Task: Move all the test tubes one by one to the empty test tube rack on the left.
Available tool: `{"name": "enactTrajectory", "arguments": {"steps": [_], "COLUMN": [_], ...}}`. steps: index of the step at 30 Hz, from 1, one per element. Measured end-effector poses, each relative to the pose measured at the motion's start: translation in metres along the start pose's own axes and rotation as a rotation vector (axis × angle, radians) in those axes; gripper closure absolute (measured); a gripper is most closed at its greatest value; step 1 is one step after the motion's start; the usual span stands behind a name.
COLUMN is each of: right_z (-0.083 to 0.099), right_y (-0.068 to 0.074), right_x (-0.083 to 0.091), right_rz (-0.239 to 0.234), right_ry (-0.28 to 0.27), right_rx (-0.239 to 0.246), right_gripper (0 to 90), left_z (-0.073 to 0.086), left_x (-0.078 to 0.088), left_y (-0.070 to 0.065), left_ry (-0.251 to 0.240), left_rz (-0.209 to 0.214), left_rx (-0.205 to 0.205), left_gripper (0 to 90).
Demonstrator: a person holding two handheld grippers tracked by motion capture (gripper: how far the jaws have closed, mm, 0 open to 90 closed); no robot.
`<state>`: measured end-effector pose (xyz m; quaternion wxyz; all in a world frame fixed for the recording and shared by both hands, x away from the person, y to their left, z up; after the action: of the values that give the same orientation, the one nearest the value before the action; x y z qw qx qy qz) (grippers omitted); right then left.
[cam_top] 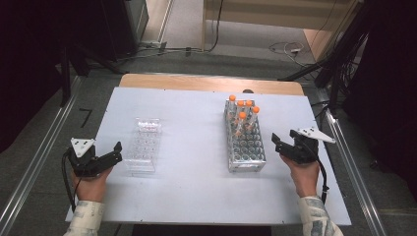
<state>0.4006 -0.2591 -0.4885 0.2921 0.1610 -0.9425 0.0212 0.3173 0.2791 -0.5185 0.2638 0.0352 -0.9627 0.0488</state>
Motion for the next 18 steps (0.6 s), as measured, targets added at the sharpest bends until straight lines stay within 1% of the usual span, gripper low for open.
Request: {"name": "enactTrajectory", "arguments": {"steps": [9, 12, 15, 17, 18], "right_z": [-0.009, -0.015, -0.019, -0.020, -0.022], "right_y": [0.010, 0.015, 0.018, 0.019, 0.021], "right_x": [-0.007, -0.012, -0.016, -0.017, -0.021], "right_rz": [-0.025, -0.034, -0.052, -0.051, -0.054], "right_ry": [-0.011, -0.012, -0.010, -0.010, -0.014], "right_rx": [0.013, 0.028, 0.026, 0.031, 0.038], "right_gripper": [24.4, 24.4, 24.4, 24.5, 24.7], "left_z": [0.000, 0.000, 0.000, 0.001, 0.001], "left_x": [-0.001, -0.001, -0.001, -0.001, -0.001], "left_y": [-0.001, -0.001, -0.001, -0.001, -0.001], "left_ry": [0.004, 0.004, 0.005, 0.008, 0.008], "left_rz": [0.007, 0.008, 0.009, 0.011, 0.010], "left_rx": [0.003, 0.008, 0.009, 0.006, 0.005], "left_gripper": [5.2, 5.2, 5.2, 5.2, 5.2]}}
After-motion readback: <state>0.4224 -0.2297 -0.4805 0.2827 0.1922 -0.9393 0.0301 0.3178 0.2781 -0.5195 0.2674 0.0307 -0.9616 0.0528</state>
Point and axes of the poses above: each handheld gripper's, and its own axes: x roughly backward along the jaws, z roughly out of its underside, y roughly to its left, the point moved 9 cm from there along -x, roughly forward along the jaws, and after that the axes turned 3 degrees about y, right-handed, at the moved point
